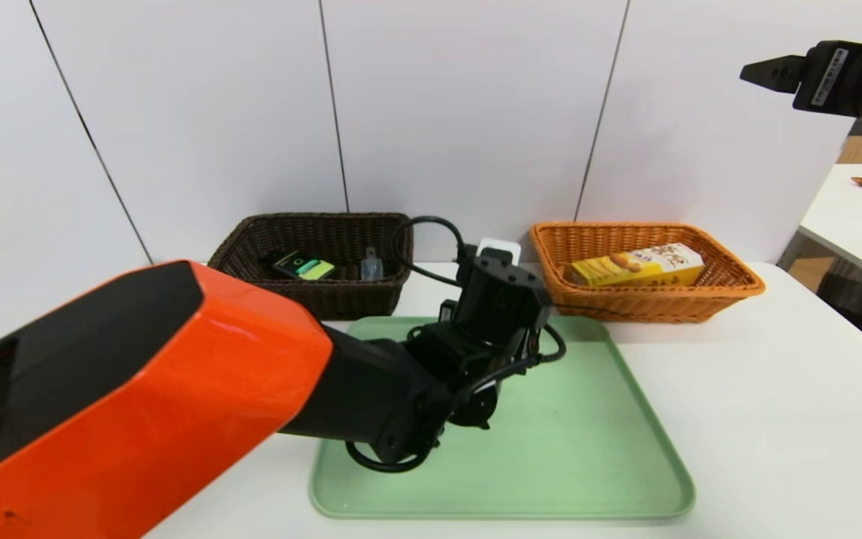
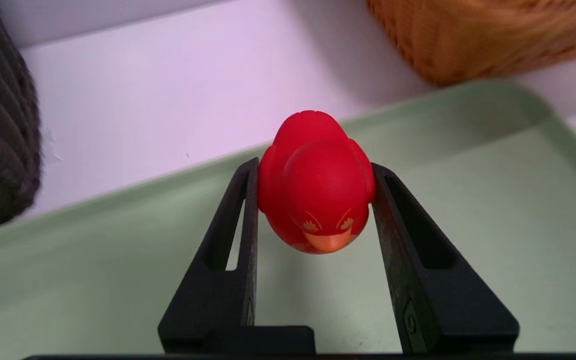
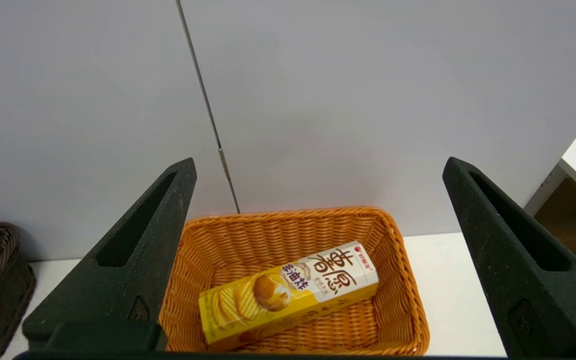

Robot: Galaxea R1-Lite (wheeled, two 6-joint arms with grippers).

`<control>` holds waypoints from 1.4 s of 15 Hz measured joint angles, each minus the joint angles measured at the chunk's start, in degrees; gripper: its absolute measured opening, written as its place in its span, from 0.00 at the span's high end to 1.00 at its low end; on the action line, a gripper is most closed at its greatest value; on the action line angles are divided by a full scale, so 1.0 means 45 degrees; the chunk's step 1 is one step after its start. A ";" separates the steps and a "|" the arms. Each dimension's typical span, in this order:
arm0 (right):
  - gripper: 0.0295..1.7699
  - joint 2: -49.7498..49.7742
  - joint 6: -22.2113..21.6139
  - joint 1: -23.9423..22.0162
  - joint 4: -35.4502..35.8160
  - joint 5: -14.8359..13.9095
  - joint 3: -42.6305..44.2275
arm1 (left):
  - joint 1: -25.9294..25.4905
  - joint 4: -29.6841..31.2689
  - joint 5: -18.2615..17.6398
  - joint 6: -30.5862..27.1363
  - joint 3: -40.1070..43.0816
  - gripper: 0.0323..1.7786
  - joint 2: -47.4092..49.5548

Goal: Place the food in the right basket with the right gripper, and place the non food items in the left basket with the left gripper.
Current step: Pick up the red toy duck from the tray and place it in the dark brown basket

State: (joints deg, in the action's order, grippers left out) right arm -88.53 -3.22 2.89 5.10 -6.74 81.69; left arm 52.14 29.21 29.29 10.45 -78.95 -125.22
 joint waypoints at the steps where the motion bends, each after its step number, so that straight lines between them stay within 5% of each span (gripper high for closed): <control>1: 0.04 0.0060 0.0000 0.0000 -0.0019 0.0011 -0.0138 | -0.0049 -0.0759 0.0019 -0.0019 -0.0517 0.60 0.0404; 4: 0.04 0.0233 0.0011 -0.0005 -0.0054 0.0022 -0.0610 | -0.0680 -0.3687 0.0038 -0.0301 -0.2576 0.61 0.1482; 7: 0.04 0.0276 0.0014 -0.0005 -0.0049 0.0103 -0.0745 | -0.2473 -0.5616 -0.0054 -0.1387 -0.4110 0.61 0.2010; 12: 0.04 0.0252 -0.0005 -0.0005 -0.0081 0.0103 -0.0826 | -0.4863 -0.5654 -0.0694 -0.1877 -0.4630 0.61 0.1631; 21: 0.04 0.0068 -0.0014 -0.0024 -0.0081 0.0079 -0.0813 | -0.5903 -0.5635 -0.0932 -0.0908 -0.4714 0.62 -0.0219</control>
State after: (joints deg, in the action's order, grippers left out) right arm -88.22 -3.28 2.78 4.73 -6.39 78.03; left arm 25.58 3.85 25.10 6.36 -100.16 -126.21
